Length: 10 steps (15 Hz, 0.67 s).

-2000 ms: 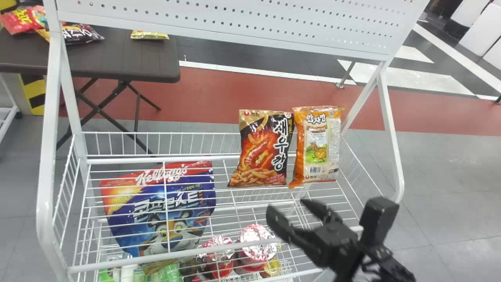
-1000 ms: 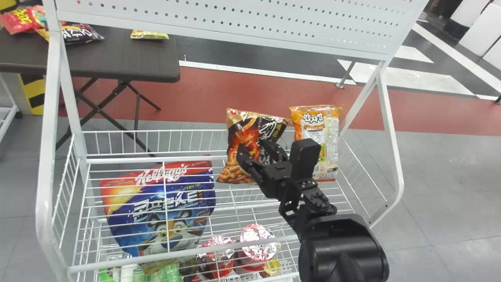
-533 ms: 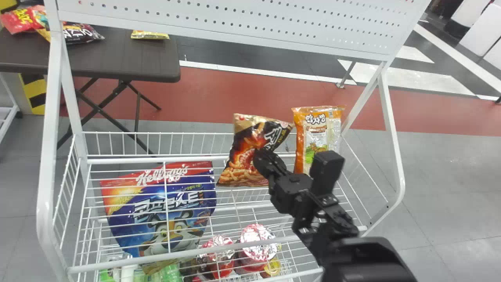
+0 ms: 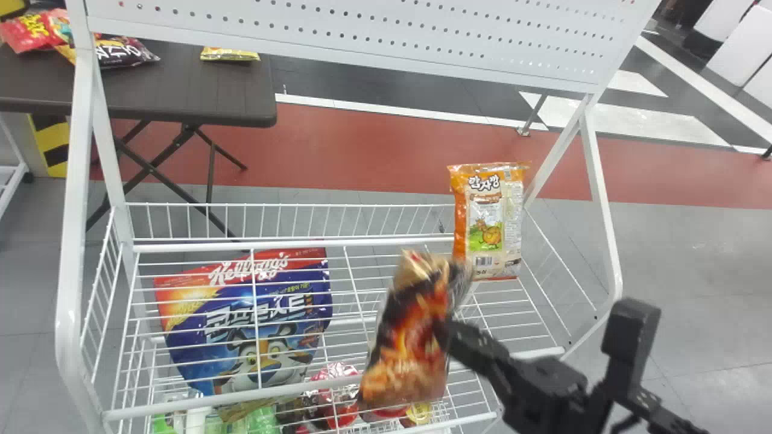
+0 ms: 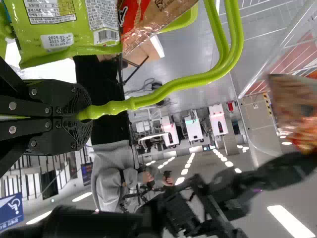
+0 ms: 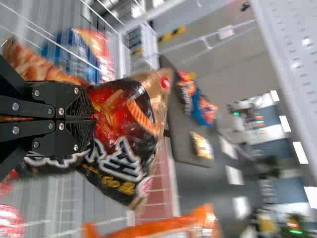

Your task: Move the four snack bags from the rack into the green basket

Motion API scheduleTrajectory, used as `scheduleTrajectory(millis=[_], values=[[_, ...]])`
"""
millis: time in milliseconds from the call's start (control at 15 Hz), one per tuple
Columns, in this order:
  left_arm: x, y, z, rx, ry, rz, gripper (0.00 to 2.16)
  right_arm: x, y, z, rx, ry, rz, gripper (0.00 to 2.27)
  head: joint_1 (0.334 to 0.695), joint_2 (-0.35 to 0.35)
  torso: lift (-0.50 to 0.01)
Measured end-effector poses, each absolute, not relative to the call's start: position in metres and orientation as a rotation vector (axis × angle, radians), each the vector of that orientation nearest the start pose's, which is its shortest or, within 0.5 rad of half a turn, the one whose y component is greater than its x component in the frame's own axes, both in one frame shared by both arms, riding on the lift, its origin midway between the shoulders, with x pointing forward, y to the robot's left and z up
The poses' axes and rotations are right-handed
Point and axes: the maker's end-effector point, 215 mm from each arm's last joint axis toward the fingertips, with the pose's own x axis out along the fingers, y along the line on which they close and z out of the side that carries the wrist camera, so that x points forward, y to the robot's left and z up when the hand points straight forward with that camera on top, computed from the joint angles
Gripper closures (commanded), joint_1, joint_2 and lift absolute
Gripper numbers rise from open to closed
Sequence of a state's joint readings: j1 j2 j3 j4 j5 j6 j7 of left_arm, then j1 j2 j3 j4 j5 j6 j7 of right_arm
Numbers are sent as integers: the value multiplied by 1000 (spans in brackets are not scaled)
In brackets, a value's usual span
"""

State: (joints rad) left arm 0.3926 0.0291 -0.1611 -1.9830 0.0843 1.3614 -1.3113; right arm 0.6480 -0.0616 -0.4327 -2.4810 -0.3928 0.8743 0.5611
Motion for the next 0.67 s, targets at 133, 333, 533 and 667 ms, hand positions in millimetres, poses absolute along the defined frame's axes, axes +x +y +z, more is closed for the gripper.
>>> scheduleTrajectory(millis=[133,333,533,667], values=[[169,-38,-444,-887,1172,-1303,1504,292,-252,-388,388,704,392,2219,695,-350,0],[170,-40,-443,-883,1171,-1304,1504,225,-236,-418,559,947,423,2219,695,-350,0],[169,-41,-443,-882,1172,-1310,1504,182,-211,-443,654,1107,448,2219,695,-350,0],[168,-42,-442,-881,1171,-1312,1504,170,-195,-462,638,1176,460,2219,695,-350,0]])
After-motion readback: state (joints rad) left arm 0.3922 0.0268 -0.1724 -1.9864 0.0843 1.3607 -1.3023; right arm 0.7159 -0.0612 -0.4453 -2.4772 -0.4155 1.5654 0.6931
